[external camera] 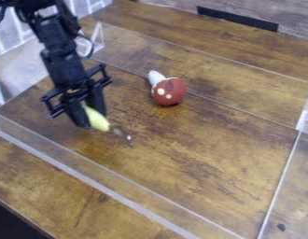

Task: Move the green spoon to the right

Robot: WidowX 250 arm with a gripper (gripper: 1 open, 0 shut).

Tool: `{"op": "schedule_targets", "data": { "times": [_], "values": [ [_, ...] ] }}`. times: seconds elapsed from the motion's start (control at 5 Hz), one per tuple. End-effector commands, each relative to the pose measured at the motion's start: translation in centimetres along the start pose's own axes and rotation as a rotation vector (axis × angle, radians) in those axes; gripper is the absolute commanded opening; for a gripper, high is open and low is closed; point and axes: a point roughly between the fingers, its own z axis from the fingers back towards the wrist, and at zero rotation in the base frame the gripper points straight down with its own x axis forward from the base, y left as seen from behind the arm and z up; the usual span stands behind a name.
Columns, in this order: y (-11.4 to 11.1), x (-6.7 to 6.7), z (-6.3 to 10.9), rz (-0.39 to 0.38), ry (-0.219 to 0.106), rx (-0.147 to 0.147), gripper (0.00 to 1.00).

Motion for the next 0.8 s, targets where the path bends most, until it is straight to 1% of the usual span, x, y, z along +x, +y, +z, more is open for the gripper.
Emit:
{"op": "schedule_targets", "data": {
  "times": [0.0,0.2,0.4,0.6],
  "values": [
    [-2.3,-2.6,3.9,-0.212,-0.005,-0.064,0.0],
    [-3.1,-5.3,4.5,-0.403,0.03,-0.039,0.0],
    [-3.5,-9.7,4.1,-0.486,0.054,-0.039,0.0],
    [-3.8,-14.1,2.0,-0.575,0.096,-0.03,0.0]
  ]
}}
